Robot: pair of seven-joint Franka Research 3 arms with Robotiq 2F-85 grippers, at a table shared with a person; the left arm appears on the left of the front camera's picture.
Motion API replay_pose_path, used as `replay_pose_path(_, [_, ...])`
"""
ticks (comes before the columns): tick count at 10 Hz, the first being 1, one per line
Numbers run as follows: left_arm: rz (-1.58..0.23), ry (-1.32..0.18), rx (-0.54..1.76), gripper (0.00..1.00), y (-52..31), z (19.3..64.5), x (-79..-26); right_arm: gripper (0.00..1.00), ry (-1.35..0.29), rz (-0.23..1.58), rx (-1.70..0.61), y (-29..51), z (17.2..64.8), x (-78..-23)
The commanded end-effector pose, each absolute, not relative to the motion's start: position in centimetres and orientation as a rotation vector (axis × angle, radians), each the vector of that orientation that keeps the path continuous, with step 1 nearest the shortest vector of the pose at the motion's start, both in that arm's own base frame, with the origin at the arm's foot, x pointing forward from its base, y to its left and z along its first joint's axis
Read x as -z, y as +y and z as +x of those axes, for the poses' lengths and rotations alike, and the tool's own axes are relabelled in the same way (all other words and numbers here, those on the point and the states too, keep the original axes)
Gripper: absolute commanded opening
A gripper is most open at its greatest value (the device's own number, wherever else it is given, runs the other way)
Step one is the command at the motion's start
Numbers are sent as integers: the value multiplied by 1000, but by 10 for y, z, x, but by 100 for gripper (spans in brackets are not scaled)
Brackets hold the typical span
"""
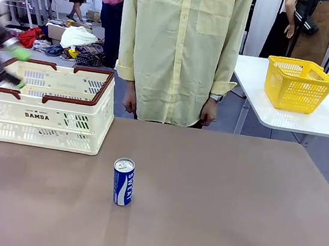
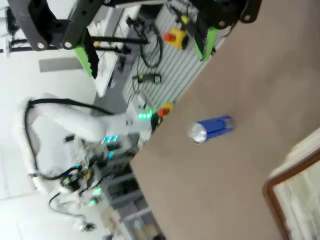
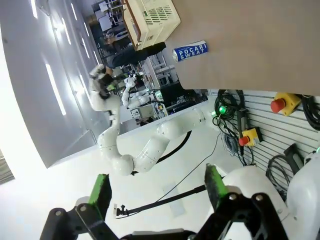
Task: Place the drinks into the Shopping basket.
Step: Pick up one drink and place it into the Shopping basket.
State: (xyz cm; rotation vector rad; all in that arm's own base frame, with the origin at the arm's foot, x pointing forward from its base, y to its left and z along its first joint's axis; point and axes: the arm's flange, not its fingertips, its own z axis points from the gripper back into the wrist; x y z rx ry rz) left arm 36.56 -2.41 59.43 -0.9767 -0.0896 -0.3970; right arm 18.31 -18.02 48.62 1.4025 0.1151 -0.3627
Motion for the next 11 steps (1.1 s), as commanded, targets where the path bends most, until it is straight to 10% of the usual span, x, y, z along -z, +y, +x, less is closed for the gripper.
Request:
replay_pose_path(1, [-702, 203, 495, 100, -90, 437, -654, 100, 127, 1419, 383, -180, 183, -493])
replay_pose_path(6, [-210, 61, -114, 100, -249, 486, -605, 100, 127, 1419, 383, -180, 183, -493])
replay_pose_path(11, [128, 66, 387, 100, -334, 446, -554, 100, 127, 1419, 383, -180, 183, -493])
